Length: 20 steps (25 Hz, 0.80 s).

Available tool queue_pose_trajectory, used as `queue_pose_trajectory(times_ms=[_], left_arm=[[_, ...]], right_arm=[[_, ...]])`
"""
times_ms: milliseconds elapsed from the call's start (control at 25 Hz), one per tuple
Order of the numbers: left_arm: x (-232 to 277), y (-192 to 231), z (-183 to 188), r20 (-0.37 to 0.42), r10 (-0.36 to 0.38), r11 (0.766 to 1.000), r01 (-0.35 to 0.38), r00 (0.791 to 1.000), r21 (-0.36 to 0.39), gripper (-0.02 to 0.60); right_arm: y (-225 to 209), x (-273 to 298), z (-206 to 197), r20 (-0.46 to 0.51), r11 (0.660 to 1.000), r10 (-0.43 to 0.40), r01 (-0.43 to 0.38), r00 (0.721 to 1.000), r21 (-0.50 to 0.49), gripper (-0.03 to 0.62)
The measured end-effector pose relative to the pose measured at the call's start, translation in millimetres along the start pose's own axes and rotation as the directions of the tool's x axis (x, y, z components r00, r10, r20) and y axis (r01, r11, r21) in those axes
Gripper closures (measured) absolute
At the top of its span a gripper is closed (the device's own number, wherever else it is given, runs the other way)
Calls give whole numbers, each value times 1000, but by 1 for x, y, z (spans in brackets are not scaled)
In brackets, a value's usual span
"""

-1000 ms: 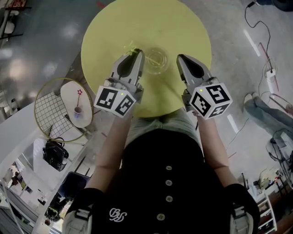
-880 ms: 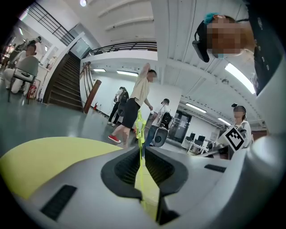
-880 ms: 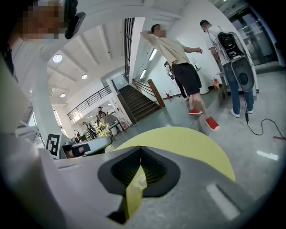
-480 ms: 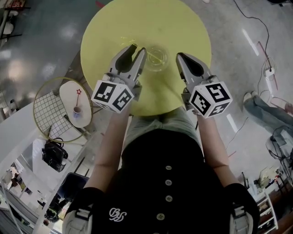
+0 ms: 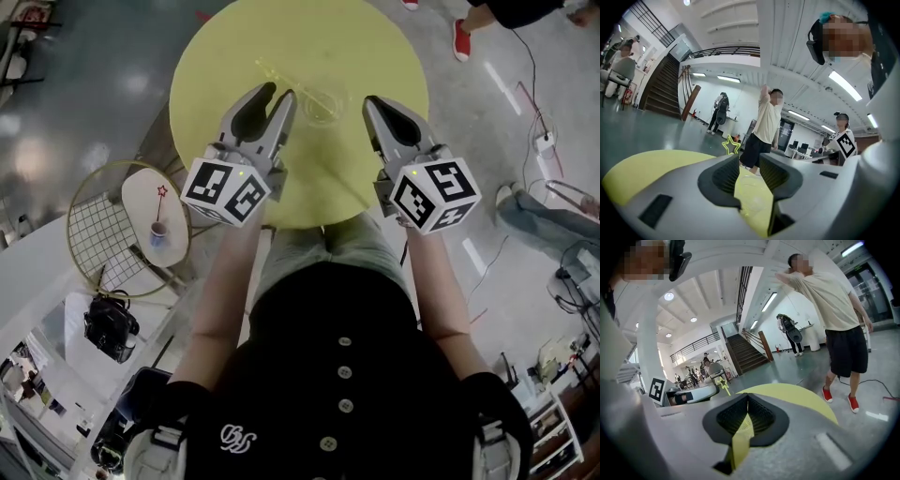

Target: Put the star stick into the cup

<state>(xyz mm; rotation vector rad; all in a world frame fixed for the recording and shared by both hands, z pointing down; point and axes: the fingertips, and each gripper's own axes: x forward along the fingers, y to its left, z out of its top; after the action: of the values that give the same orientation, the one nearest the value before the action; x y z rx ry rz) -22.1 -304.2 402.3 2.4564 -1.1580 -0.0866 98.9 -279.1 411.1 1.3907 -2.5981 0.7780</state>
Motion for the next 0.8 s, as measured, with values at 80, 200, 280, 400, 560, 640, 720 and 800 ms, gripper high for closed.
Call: queue_pose_trajectory(times_ms=[80,200,280,400,560,640,720,800], left_arm=[[-8,-6,8,13,-13,1000,13,1000,5,462],[-23,-22,26,33,-52,998,51,998,34,463],[-33,-36,37,53,-89,995,86,995,57,463],[-51,-56,50,83,-142,987,135,986,83,463],[-75,-76,56,107,-188,979,178,976,101,463],[-91,-86,54,110,-207,975,196,972,103,463],[-105,-96,51,112,-223,972,212,968,99,467],[-116,-104,45,104,-237,969,228,966,91,478]], right_arm=[[7,-6,4,20,1000,-11,11,1000,-5,591],[21,-13,12,54,1000,-14,16,998,-27,591],[34,-19,18,81,999,-4,7,997,-39,591],[59,-33,27,133,999,30,-25,991,-41,591],[92,-52,34,182,997,55,-43,982,-68,591],[109,-62,32,198,996,56,-41,979,-78,591],[123,-71,26,212,996,55,-40,976,-74,591],[134,-80,19,221,998,42,-29,974,-64,591]])
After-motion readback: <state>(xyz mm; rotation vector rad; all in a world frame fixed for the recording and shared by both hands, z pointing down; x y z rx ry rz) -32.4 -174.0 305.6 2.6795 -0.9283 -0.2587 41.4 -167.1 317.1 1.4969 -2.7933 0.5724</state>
